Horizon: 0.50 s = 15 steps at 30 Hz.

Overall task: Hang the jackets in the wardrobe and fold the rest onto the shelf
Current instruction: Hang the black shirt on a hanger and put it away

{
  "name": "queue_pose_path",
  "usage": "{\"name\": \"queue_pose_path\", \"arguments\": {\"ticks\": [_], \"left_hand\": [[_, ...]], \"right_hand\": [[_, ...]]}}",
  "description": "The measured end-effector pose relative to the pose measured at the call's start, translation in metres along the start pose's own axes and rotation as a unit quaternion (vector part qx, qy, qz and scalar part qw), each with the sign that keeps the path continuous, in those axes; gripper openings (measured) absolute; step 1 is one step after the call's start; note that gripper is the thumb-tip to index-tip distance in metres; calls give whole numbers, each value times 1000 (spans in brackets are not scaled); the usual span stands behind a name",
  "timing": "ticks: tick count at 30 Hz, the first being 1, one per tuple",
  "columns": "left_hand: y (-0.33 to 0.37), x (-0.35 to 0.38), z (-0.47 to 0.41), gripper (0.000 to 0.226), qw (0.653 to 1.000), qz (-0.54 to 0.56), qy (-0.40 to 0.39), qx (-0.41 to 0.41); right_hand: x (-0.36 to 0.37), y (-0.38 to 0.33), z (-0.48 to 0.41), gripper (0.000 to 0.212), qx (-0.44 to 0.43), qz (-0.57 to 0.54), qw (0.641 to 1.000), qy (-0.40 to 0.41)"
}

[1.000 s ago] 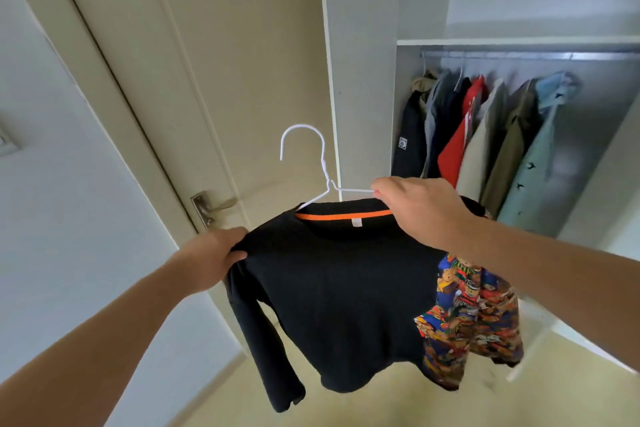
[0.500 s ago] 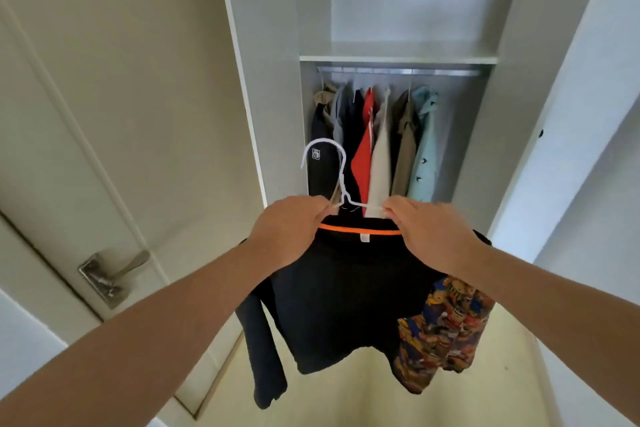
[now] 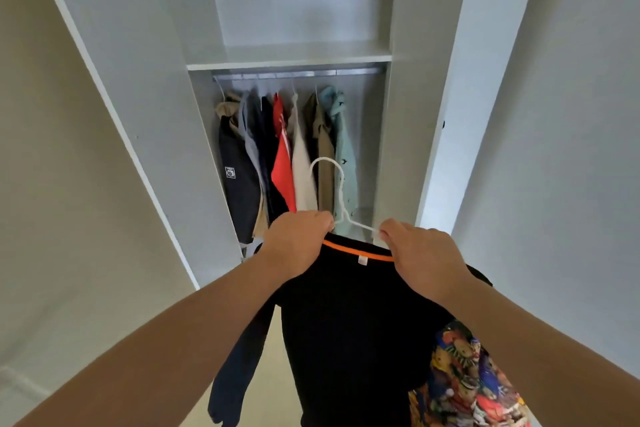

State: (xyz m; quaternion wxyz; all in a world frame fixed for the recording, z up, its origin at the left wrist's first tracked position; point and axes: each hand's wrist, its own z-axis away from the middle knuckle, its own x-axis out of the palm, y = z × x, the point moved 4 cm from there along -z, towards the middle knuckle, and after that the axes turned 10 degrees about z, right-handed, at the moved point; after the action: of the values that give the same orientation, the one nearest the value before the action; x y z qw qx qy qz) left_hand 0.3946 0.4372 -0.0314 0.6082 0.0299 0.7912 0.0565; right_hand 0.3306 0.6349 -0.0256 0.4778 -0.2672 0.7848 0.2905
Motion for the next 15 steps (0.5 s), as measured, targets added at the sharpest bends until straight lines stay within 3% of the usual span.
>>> {"name": "queue_pose_path", "arguments": {"ticks": [4, 7, 10, 15], "left_hand": [[-11, 22, -64, 13, 997, 82, -9, 12], [-13, 29, -115, 20, 980, 196, -26, 13], [-15, 30, -168, 36, 973, 226, -25, 35], [-27, 42, -246, 30, 960, 275, -44, 26]], "right_hand": [[24, 26, -27, 8, 56, 12, 998, -35], [35, 42, -55, 18, 99, -22, 992, -79], [43, 57, -87, 17, 130, -40, 985, -108], [58, 82, -139, 23, 177, -49, 977, -106]]}}
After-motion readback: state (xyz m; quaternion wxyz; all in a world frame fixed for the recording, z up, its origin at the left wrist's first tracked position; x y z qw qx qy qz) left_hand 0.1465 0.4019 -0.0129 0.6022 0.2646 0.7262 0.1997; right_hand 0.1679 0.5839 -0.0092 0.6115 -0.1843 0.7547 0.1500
